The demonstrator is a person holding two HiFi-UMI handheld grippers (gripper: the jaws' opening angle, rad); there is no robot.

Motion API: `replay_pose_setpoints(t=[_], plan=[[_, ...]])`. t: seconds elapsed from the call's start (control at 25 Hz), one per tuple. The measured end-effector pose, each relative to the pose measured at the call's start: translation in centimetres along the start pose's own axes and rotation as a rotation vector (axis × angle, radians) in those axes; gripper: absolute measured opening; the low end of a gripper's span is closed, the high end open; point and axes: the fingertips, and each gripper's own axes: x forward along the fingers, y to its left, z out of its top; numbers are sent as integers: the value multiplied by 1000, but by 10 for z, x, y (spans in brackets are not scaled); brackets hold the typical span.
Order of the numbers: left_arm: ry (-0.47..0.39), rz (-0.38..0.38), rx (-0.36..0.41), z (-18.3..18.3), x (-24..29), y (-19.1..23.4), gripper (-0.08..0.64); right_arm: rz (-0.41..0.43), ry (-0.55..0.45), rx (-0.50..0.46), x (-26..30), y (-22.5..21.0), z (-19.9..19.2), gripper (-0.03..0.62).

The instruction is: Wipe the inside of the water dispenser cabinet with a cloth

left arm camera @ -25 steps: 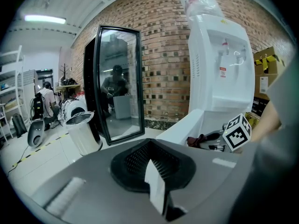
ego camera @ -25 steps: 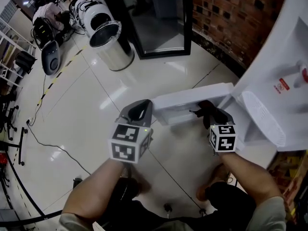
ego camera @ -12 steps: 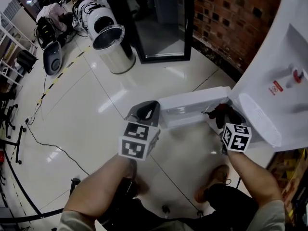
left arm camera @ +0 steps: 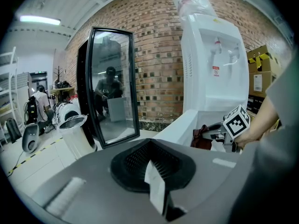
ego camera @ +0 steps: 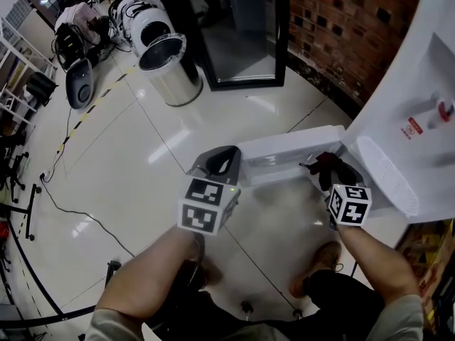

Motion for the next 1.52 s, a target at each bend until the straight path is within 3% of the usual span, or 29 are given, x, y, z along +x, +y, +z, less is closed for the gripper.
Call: replay_pose_setpoints(t=[0.16,0.32,0.44,0.8,1.04,1.52], plan=[[-1,-7,7,0,-1,-2,0,120,-8,-84,-9,50,-2,67],[-2,-1,9,-1,-1,-2,0,333,-13,-216,-22,133,-13,67],[-3,5,1,-1,0,-3,0,470,-5,-262,-27,188,-21,67],[-21,-17,-13,0,0,-2,0,626,29,-328,-4,279,-31,67],[-34,-48,-34,2,3,0,0,638,83,-395,26,304,-55,67],[-33,-54,-73,1,9,6,0,514,91,-369,50,263,-58,67]])
